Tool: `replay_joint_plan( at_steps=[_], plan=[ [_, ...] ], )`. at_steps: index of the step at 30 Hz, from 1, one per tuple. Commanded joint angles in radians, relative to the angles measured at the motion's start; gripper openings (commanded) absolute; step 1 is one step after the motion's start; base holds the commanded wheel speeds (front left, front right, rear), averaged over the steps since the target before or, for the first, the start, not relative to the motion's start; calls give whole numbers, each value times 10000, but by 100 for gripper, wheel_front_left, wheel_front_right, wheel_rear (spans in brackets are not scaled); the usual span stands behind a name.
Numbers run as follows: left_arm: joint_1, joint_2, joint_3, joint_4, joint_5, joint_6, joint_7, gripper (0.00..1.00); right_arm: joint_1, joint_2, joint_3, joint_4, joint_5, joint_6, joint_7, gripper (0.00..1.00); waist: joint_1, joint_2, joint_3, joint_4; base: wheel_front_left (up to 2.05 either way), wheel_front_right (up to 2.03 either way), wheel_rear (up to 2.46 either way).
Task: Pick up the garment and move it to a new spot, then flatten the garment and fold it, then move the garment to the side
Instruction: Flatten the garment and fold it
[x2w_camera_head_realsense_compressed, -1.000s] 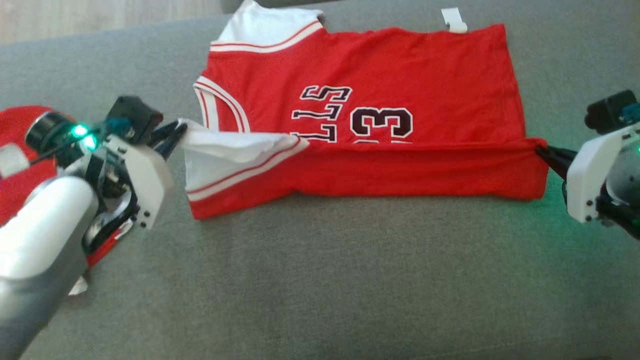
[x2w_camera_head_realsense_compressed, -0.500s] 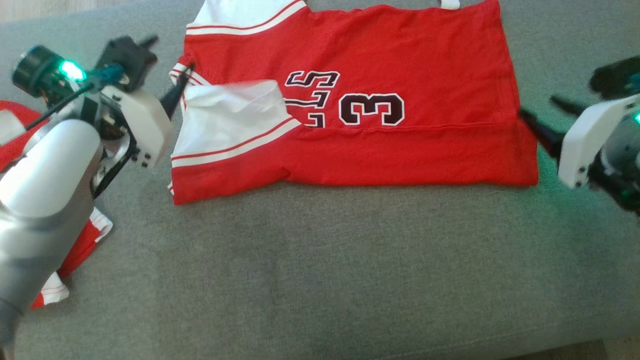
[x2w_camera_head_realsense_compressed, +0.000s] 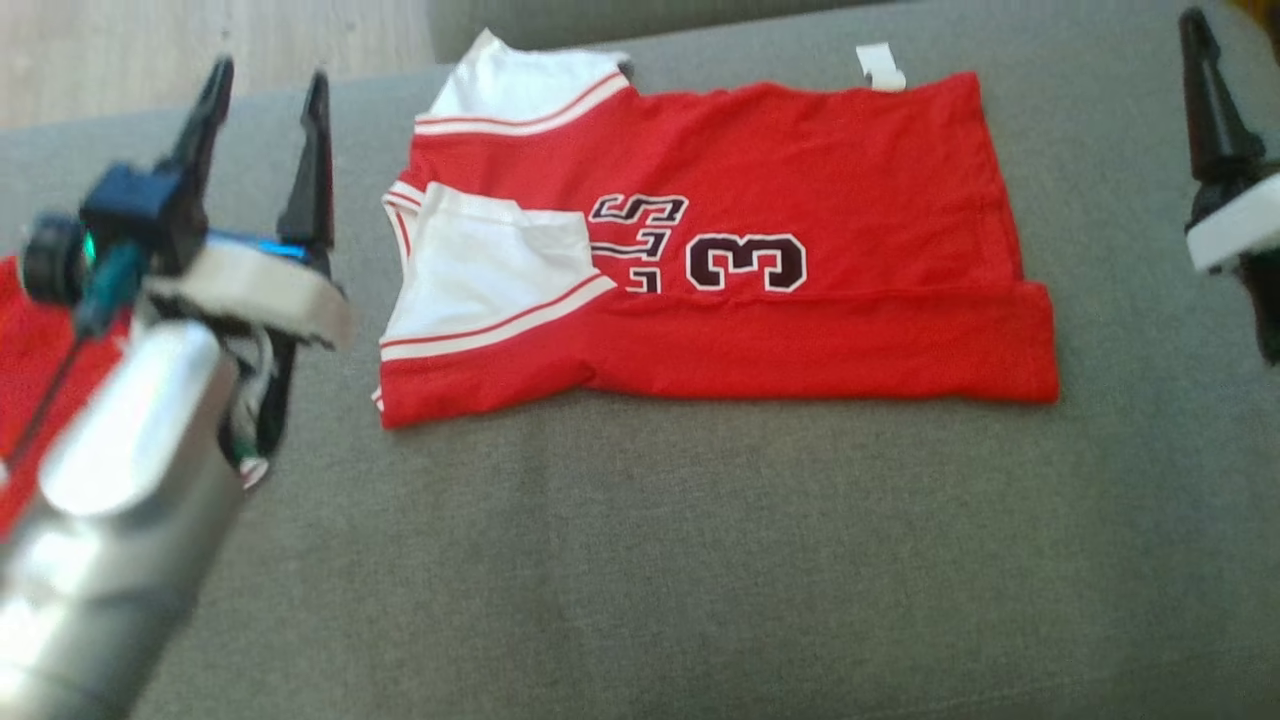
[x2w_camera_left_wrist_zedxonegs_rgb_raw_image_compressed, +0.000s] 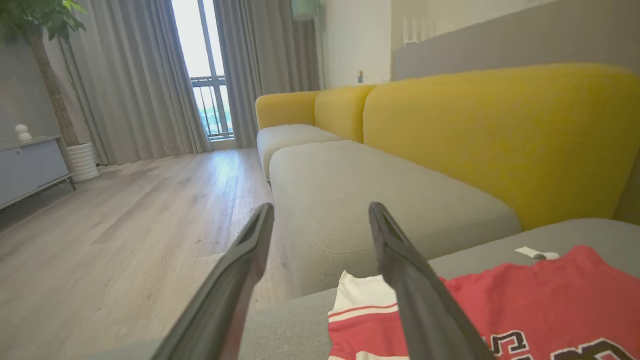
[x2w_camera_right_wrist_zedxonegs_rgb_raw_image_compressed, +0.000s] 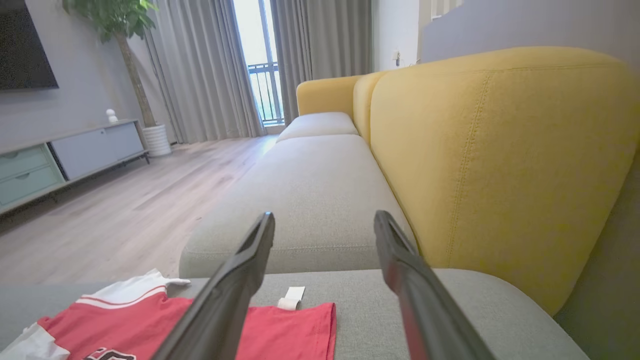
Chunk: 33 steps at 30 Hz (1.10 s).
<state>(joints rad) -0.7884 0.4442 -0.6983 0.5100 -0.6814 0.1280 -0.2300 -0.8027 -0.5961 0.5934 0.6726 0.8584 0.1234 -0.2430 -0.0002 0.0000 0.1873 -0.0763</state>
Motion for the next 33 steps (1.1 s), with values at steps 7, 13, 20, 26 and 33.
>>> replay_joint_plan(
  at_steps=[7, 13, 20, 26, 33],
  plan=[
    [2093, -121, 1598, -2363, -110, 1135, -309, 100, 2499, 1033, -2579, -1520, -2096, 73, -183, 100, 2, 0, -620, 136, 0, 0, 0],
    [4110, -865, 2342, -3374, 600, 1330, -315, 100, 4598, 2300, -4236, -2652, -3628, 73, -185, 100, 2, 0, -971, 217, 0, 0, 0],
    [5424, -1697, 2819, -3465, 1629, 1019, -316, 100, 6196, 3422, -5202, -3716, -4876, 73, 104, 100, 2, 0, -1205, 240, 0, 0, 0],
    [6023, -2212, 3373, -3278, 2222, 699, -317, 100, 6753, 4024, -5669, -4430, -5393, 73, 439, 100, 2, 0, -1334, 175, 0, 0, 0],
    [6101, -2550, 3773, -3040, 2749, 269, -317, 100, 6950, 4245, -5854, -4944, -5652, 73, 711, 100, 2, 0, -1359, 152, 0, 0, 0]
  ],
)
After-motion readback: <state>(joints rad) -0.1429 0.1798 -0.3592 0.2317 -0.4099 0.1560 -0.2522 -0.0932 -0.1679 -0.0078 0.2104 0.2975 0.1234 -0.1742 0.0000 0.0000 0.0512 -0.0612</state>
